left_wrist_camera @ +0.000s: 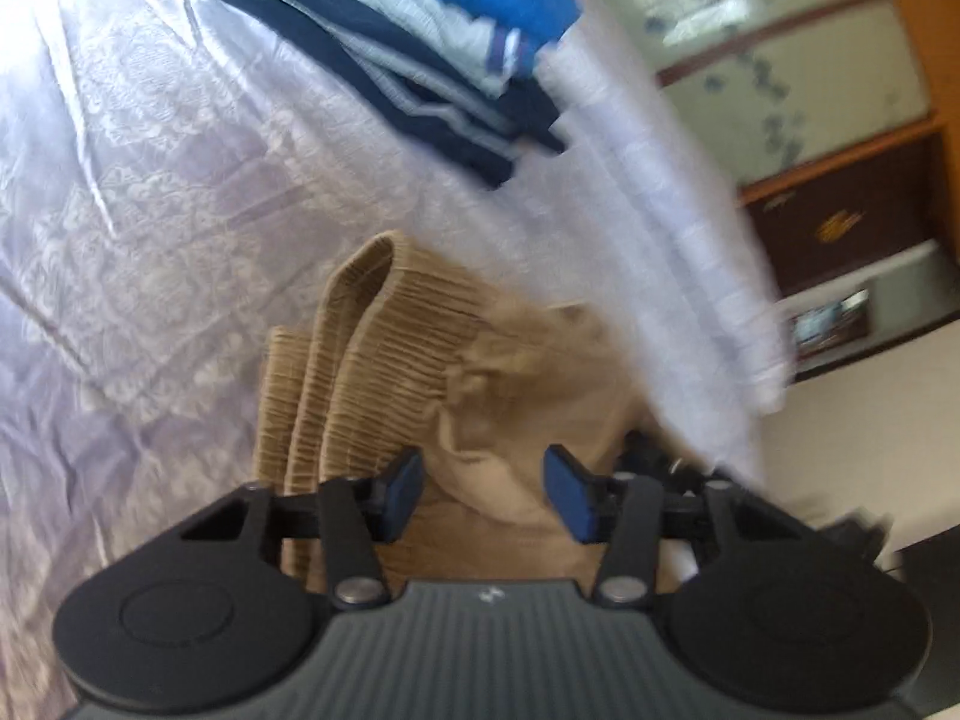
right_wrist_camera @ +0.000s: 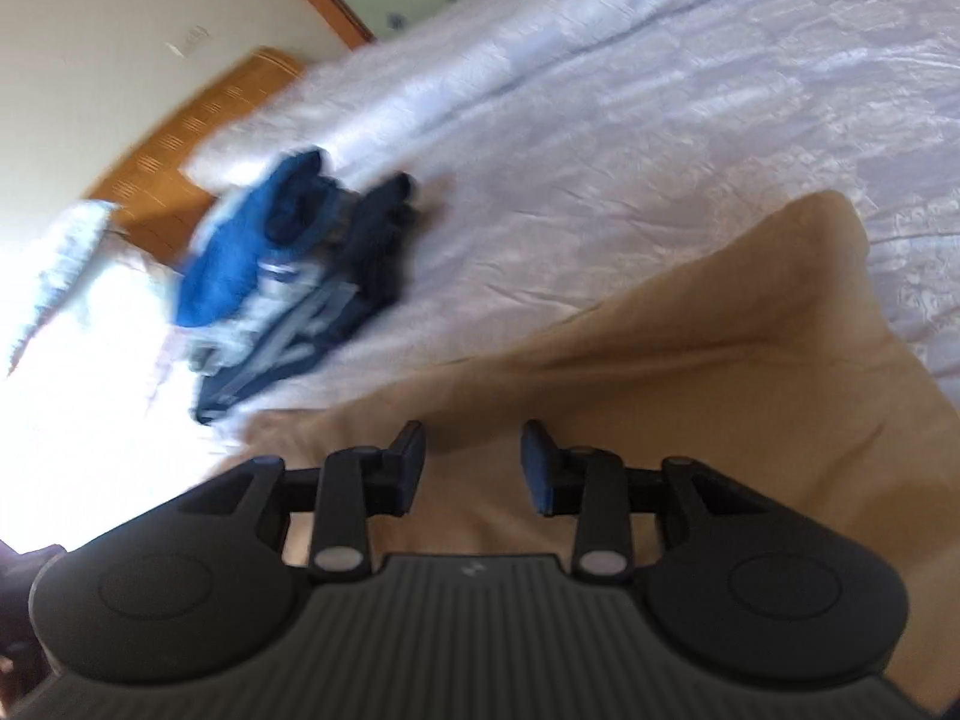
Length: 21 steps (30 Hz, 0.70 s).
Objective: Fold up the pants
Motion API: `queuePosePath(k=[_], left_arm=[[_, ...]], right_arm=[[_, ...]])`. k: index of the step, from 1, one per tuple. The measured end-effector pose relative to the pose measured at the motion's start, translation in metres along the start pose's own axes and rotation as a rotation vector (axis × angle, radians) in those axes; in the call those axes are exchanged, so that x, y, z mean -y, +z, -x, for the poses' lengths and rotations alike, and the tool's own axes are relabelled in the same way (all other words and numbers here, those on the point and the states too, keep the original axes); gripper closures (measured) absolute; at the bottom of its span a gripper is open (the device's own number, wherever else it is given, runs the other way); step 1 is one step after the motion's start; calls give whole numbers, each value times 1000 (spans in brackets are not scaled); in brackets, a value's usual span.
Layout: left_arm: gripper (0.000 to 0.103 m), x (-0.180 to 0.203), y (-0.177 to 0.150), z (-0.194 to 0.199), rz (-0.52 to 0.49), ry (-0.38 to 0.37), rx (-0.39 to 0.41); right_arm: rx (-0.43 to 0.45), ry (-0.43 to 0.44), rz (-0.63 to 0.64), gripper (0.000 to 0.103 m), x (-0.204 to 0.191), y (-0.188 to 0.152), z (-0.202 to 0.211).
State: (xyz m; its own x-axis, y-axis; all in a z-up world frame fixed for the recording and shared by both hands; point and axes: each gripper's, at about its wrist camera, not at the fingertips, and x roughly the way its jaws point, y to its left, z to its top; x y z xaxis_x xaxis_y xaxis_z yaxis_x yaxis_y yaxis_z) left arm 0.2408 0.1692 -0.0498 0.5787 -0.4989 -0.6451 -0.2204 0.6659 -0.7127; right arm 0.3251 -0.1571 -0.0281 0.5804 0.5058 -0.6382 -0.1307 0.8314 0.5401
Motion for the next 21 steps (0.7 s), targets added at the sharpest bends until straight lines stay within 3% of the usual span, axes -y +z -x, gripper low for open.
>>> queuePosePath(k=[1,2,3,5,6,7,8,9,11,13,16,18,21], left_arm=[[81,-5,0,-5,5,20,-5],[90,-12,0,-7,13,21,-8],[96,-19,0,-6,32,13,-15],[97,-32,1,6,95,-41,-30],[94,-36,0,15,107,-56,-27],[88,-37,-4,25,101,-54,-10],[68,-39,-7,39,87,-50,19],[40,-41,-12,54,76,-27,49],[25,-45,-20,77,48,22,90],[25,-51,-31,85,52,5,58],[14,-62,-44,75,155,-83,-37],[13,-62,-50,57,193,-102,-80],[4,-51,-45,45,204,-109,-45]], right_arm=[[1,-55,-25,69,12,3,-9],[9,-86,-69,88,30,7,-13],[24,-66,-136,100,51,9,-14],[30,17,-346,103,91,5,-6],[43,18,-396,102,102,3,6],[76,-8,-388,90,105,2,24],[122,-28,-360,71,106,-1,47],[167,-18,-347,61,109,-6,73],[224,-8,-362,56,118,-22,122],[258,-27,-391,55,135,-44,163],[256,-51,-458,49,151,-77,190],[235,-52,-501,45,156,-93,187],[207,-50,-579,43,157,-100,162]])
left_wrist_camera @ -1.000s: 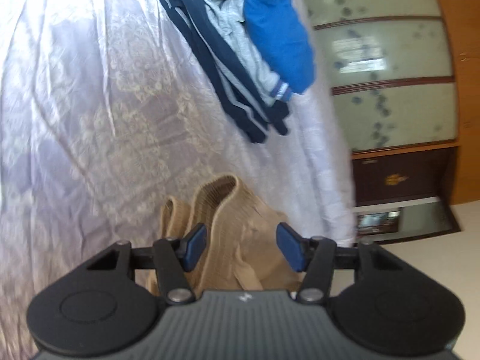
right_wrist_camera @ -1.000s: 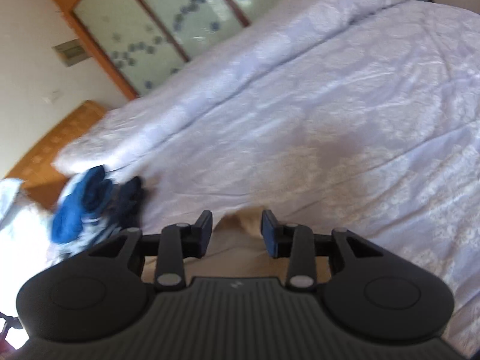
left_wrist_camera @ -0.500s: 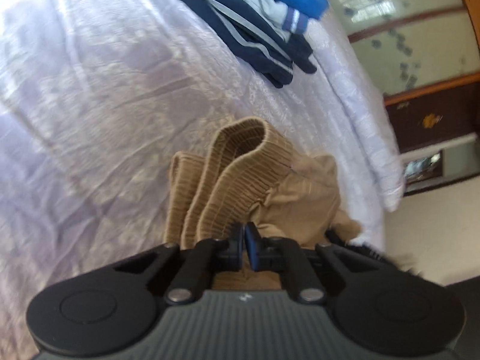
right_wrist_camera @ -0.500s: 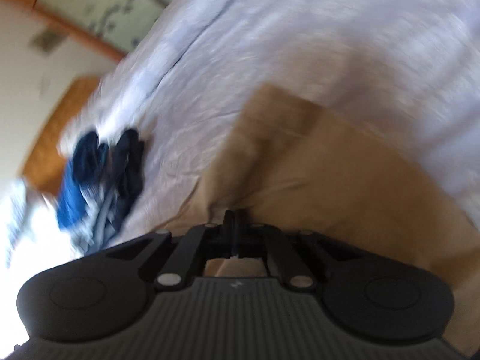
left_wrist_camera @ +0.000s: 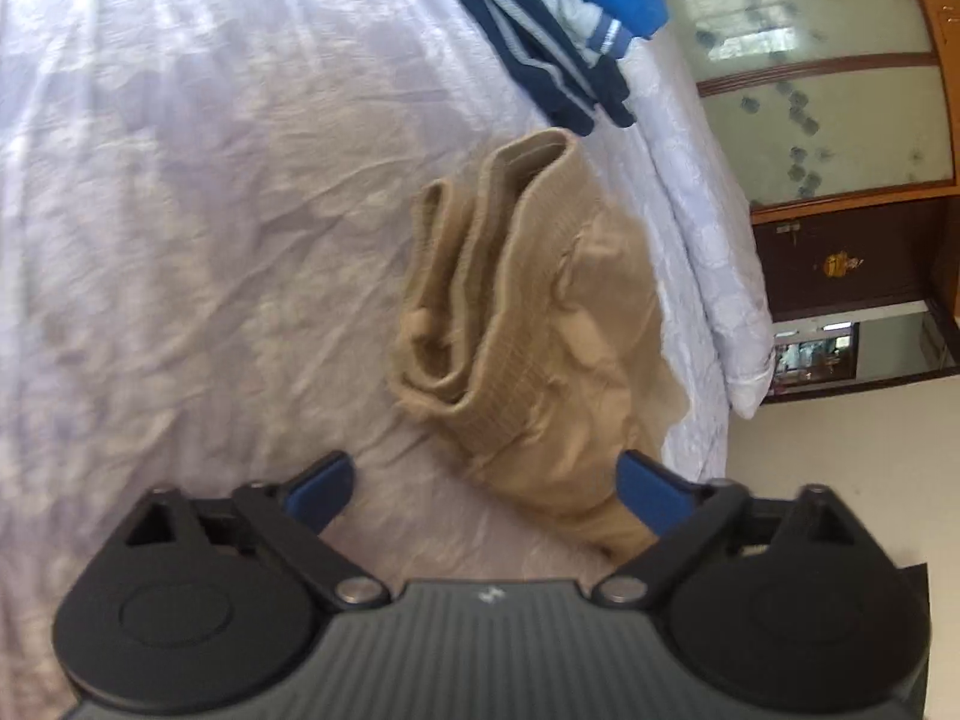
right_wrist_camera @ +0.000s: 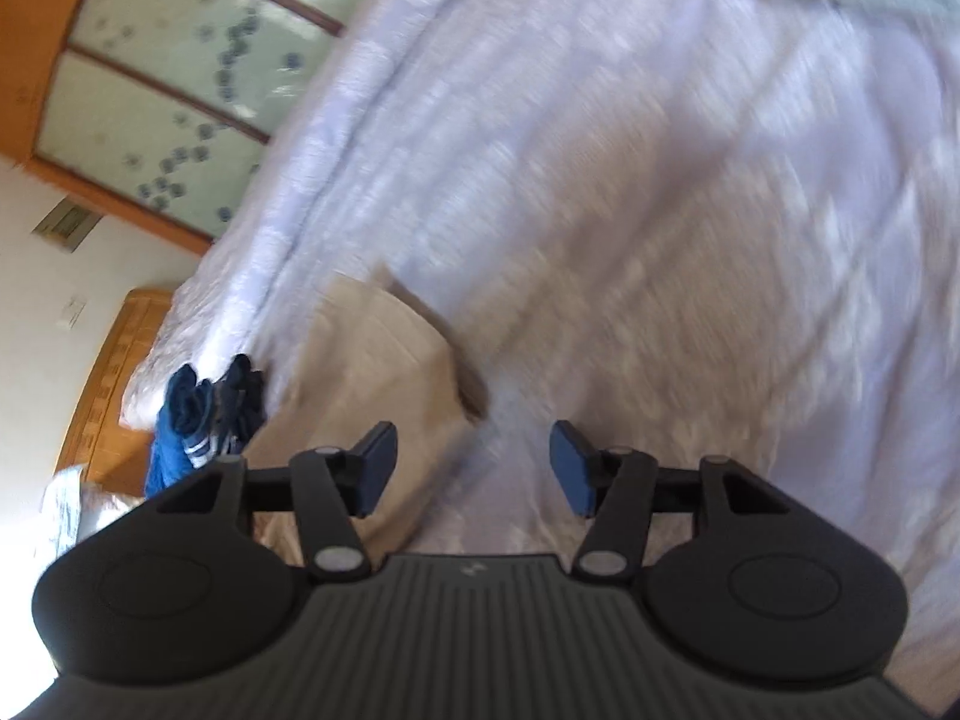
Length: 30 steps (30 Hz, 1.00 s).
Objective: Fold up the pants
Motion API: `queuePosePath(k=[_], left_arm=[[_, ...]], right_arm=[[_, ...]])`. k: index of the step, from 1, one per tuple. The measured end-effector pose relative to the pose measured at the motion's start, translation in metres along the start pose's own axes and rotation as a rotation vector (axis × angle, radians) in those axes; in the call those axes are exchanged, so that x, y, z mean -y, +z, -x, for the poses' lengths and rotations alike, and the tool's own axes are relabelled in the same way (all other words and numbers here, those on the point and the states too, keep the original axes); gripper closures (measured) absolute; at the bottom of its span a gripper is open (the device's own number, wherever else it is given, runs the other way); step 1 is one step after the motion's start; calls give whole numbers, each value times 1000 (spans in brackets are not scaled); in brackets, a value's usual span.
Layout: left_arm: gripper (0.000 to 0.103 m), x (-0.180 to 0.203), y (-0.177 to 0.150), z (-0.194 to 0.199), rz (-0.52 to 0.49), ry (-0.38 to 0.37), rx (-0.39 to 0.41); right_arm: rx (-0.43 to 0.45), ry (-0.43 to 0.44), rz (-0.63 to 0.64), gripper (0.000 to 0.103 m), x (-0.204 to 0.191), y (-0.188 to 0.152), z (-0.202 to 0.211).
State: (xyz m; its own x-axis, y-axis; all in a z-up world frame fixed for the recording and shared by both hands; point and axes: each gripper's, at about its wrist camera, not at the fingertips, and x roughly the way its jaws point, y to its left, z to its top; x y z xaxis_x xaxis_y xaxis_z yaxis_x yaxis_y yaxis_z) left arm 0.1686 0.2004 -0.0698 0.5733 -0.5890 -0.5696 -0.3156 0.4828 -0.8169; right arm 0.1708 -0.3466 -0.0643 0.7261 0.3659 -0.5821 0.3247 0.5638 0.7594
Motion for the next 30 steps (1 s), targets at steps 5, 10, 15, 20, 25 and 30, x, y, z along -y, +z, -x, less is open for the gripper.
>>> queuePosePath(k=[5,10,15,20,25,30], left_arm=[[28,5,17,-25,88,24,-2],[78,0,29,-41,105,59,-18],[80,4,21,-16,71,37,-59],[80,13,-7,23,-47,30,-117],[80,-17,-50,50,-71,68,-196],[75,-45,-67,53,-31,46,-201]], right_arm=[[-67,53,-26,42,-31,0,-38],[-39,-16,84,76,-57,-4,-59],[-39,46,41,95,-55,-2,-26],[9,68,154,95,-71,-24,50],[-65,-7,145,95,-27,-80,113],[-100,-31,-26,91,35,-124,131]])
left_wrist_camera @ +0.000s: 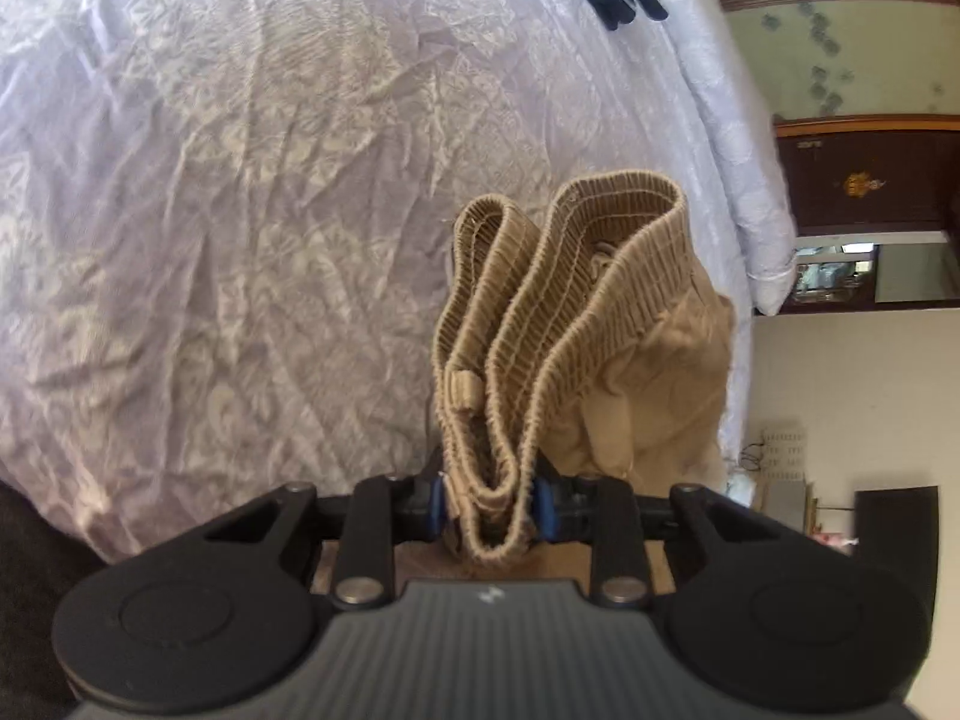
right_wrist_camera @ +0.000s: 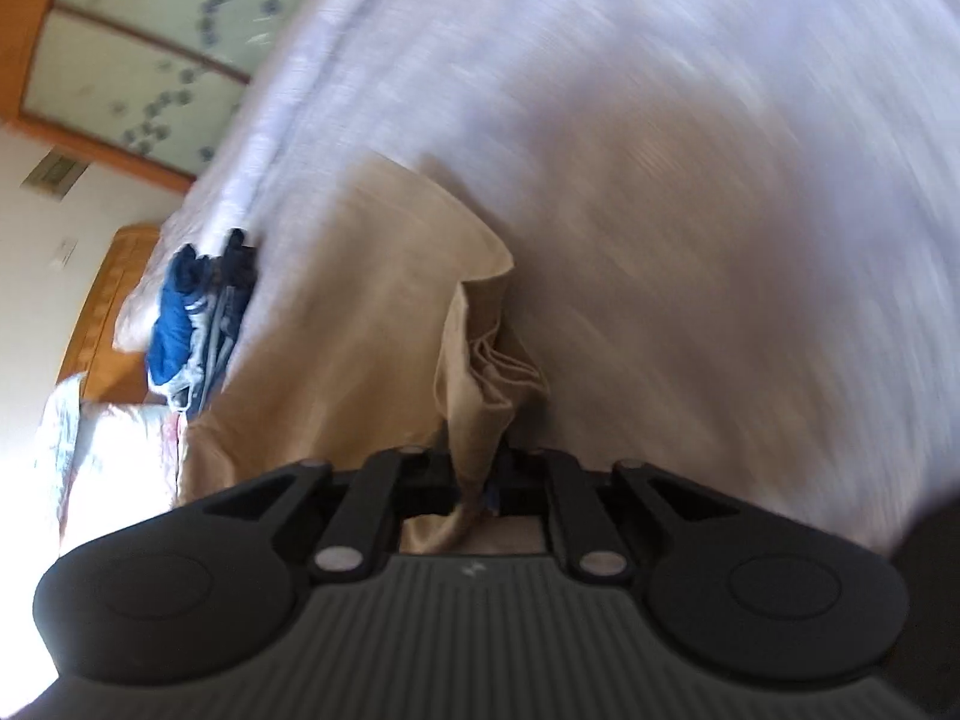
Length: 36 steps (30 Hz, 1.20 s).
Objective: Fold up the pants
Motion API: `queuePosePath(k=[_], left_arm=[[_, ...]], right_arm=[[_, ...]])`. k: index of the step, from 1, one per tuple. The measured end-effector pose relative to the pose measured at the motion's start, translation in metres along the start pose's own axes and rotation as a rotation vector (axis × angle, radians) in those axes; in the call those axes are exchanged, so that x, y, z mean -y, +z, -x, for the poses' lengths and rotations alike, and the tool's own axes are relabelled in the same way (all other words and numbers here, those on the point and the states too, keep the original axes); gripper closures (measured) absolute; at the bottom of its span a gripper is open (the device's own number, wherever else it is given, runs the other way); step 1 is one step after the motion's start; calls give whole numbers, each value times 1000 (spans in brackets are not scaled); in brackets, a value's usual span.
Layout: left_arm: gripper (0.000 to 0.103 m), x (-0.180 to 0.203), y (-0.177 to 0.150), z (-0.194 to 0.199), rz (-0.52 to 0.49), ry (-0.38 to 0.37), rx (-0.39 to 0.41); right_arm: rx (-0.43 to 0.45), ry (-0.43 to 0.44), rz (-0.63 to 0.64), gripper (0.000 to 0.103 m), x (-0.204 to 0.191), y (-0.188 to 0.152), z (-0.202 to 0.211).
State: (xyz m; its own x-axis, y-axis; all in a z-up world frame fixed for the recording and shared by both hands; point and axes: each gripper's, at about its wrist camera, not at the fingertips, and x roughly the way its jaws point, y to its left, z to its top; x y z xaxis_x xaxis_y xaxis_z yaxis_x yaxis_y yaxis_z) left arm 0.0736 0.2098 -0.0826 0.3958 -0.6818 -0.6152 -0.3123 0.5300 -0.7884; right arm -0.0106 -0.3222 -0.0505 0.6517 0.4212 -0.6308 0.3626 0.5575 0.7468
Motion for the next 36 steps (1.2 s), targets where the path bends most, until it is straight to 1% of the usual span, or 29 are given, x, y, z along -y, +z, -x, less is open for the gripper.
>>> queuePosePath(k=[1,2,3,4,5,6,7,8,9,11,12,13,15,17,18,20,22,24,25,26,27,28,30,33,36], left_arm=[[74,2,1,2,-2,4,-8],[71,7,2,6,-19,19,-8],[68,13,1,14,-59,44,2],[66,19,0,22,-105,62,13],[63,25,-2,33,-144,56,27],[63,28,-4,42,-169,39,39],[63,33,-4,50,-196,27,56],[63,40,-4,55,-220,36,71],[63,50,-3,57,-248,60,90],[64,70,-1,60,-311,121,131],[64,83,-1,60,-339,118,159],[64,93,-1,60,-358,94,176],[64,116,-1,49,-403,61,173],[64,138,-2,32,-492,52,176],[64,149,-4,21,-544,68,186],[65,164,-6,-6,-622,141,187],[70,174,-6,-31,-670,231,184],[73,175,-1,-55,-708,335,194],[75,175,1,-66,-720,387,189],[85,172,4,-78,-729,443,180],[91,163,3,-85,-736,496,170],[92,159,4,-92,-743,520,163],[97,153,2,-95,-757,536,182],[97,153,-5,-95,-791,563,199],[97,156,-14,-96,-837,592,215]], right_arm=[[7,32,-32,89,6,0,2],[6,34,-47,83,7,3,5],[25,16,-35,80,4,8,11],[70,-17,6,71,-2,11,20],[132,-67,73,69,-14,12,30],[197,-118,147,69,-24,13,40],[244,-147,216,70,-34,15,48],[268,-151,278,70,-44,16,53],[277,-141,334,70,-54,16,54],[262,-104,437,70,-79,13,44],[238,-73,485,70,-93,11,31],[210,-40,531,70,-110,7,16],[154,20,605,70,-140,-2,-13],[91,96,664,71,-168,-12,-48],[63,118,689,71,-179,-15,-66],[0,122,718,72,-194,-23,-101],[-59,103,696,73,-194,-21,-132],[-88,74,636,73,-187,-12,-151],[-89,56,616,78,-182,-8,-153],[-77,35,603,94,-176,-4,-154],[-74,16,576,103,-168,2,-154],[-69,-11,531,103,-158,9,-155],[-31,-32,424,103,-134,28,-149],[4,6,281,103,-99,51,-135],[61,-16,264,103,-87,56,-117]])
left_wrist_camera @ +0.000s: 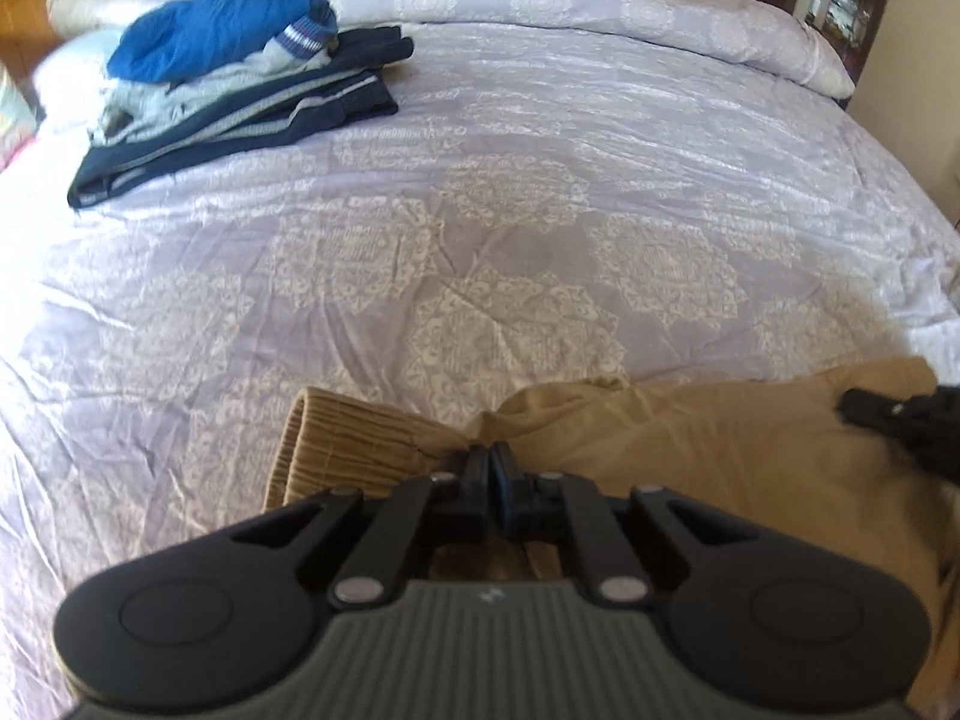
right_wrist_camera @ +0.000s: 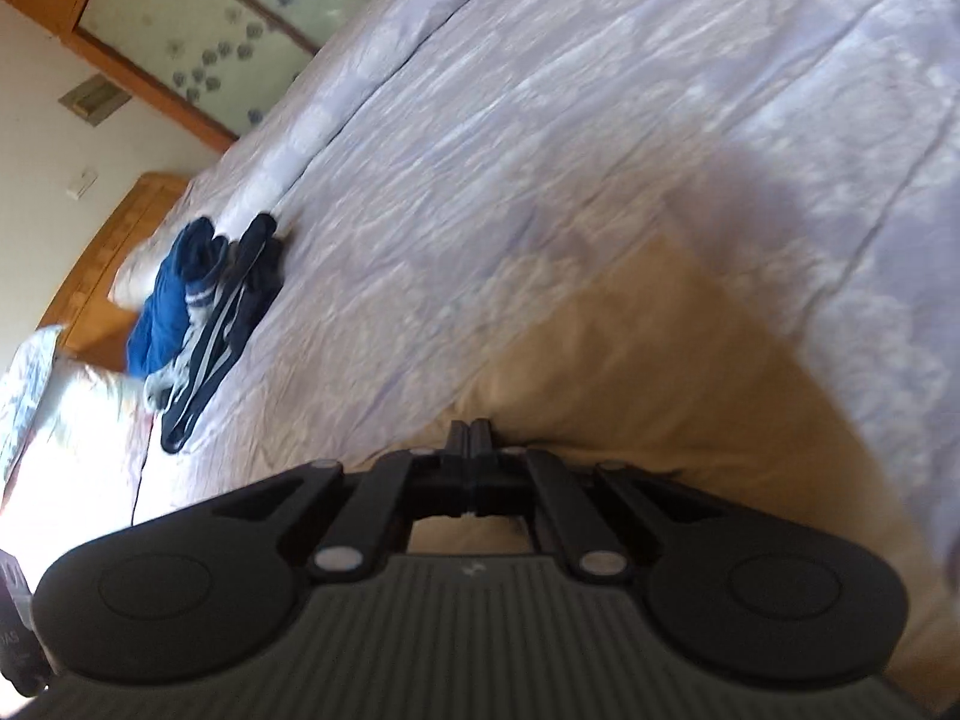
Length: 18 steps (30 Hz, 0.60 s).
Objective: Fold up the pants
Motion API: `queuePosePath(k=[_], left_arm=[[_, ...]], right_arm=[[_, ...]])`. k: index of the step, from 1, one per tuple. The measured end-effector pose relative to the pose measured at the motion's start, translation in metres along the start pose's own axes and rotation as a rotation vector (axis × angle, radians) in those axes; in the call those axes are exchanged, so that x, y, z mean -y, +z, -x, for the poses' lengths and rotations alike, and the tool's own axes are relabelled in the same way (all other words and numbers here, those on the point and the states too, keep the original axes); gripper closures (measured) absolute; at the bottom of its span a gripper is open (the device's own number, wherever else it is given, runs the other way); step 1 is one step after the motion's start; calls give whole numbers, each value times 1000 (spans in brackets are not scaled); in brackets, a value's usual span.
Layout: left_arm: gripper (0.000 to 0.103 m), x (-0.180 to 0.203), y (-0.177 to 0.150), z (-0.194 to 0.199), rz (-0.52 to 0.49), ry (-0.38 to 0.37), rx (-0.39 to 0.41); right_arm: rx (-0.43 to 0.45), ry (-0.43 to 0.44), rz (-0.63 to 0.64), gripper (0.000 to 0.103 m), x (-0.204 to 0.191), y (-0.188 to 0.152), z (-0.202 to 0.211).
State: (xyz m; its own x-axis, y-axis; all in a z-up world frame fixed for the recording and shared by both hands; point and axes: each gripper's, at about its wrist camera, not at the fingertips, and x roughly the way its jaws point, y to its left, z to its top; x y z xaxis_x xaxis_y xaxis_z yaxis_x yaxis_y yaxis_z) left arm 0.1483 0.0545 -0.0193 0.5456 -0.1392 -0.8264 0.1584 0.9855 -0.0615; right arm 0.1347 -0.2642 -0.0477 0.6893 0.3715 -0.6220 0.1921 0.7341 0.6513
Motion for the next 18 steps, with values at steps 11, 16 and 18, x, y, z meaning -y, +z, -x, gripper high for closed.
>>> queuePosePath(k=[11,16,18], left_arm=[[78,-3,-11,54,34,0,75],[78,-6,-40,83,26,-39,99],[78,-3,-51,76,-4,-8,64]], right_arm=[[96,-88,353,90,-61,-55,73],[52,-2,553,90,-84,-115,108],[27,-19,605,90,-84,-131,111]])
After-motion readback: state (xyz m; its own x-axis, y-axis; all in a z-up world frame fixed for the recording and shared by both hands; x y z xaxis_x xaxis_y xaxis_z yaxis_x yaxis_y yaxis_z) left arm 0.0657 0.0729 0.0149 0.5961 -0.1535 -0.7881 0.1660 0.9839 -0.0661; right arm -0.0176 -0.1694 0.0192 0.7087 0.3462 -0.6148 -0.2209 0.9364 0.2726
